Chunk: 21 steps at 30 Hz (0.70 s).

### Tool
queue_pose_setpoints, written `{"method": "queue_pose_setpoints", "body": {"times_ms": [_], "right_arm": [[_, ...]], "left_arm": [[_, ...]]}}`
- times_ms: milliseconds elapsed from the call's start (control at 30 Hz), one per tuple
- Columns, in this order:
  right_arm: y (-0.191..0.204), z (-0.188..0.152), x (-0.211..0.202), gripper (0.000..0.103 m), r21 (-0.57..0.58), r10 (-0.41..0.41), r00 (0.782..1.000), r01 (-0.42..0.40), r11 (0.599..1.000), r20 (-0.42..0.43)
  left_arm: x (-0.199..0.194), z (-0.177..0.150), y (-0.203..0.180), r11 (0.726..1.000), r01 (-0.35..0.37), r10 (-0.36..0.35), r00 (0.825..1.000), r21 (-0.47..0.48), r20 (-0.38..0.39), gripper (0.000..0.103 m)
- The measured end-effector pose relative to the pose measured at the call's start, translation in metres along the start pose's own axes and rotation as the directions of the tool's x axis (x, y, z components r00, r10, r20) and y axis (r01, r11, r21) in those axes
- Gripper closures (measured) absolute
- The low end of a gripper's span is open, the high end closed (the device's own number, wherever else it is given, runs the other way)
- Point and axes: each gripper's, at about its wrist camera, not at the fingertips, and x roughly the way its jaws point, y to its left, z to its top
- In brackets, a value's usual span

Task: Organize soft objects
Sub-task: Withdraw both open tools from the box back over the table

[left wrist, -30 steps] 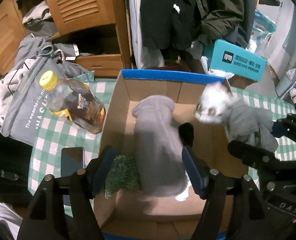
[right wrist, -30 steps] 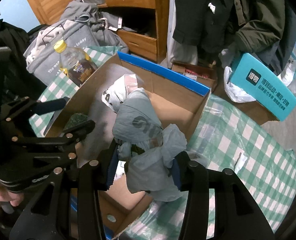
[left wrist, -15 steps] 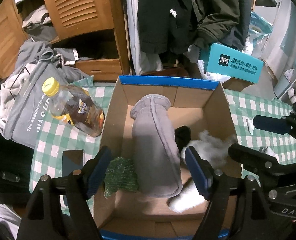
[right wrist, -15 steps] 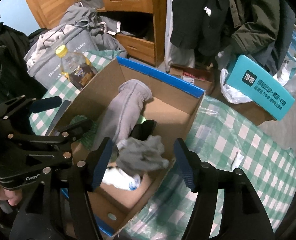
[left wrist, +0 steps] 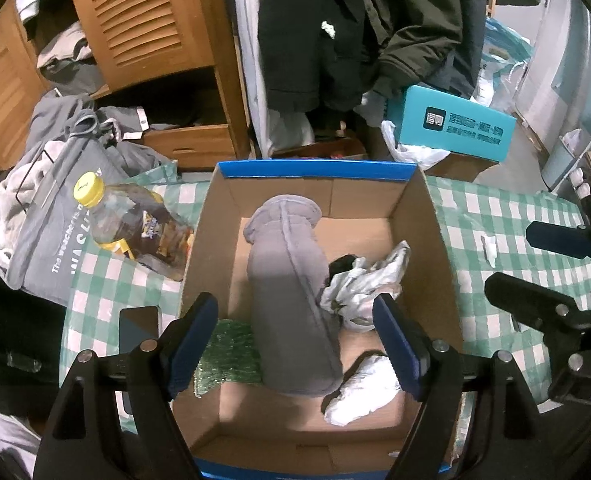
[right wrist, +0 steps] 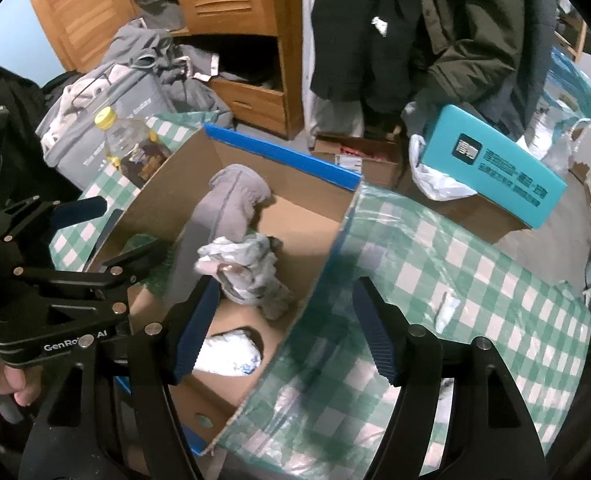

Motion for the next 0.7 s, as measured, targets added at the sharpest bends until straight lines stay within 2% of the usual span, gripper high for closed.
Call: {"method": "queue_pose_setpoints", "body": {"times_ms": [133,400,500,700], "right_arm": [[-0.012,-0.006,-0.005,0.032,0.025,-0.011,1.000,0.010,1.000,0.004],[-0.048,-0.028,-0.011,0.032,0.077,-0.060,0.998,0.060,0.995,-0.007],[-0.067,-0.036,-0.012,0.028,0.118,-0.079,0.997,0.081,0.990,-0.016],[-0.096,-0.052,-0.019,0.028,0.174,-0.106,0.994,0.108,0.979,-0.022]], "left_arm": [[-0.002,0.001,-0.009,1.000,-0.006,0.006,1.000,0.017,0.005,0.015],[-0.007,0.006,-0.036,0.998,0.018,-0.019,1.000,0.053,0.014,0.015],[-0.006,0.007,-0.052,0.996,0.032,-0.032,0.999,0.078,0.007,0.015],[-0.001,0.008,-0.085,0.991,0.053,-0.052,0.999,0.124,-0.009,0.015]]}}
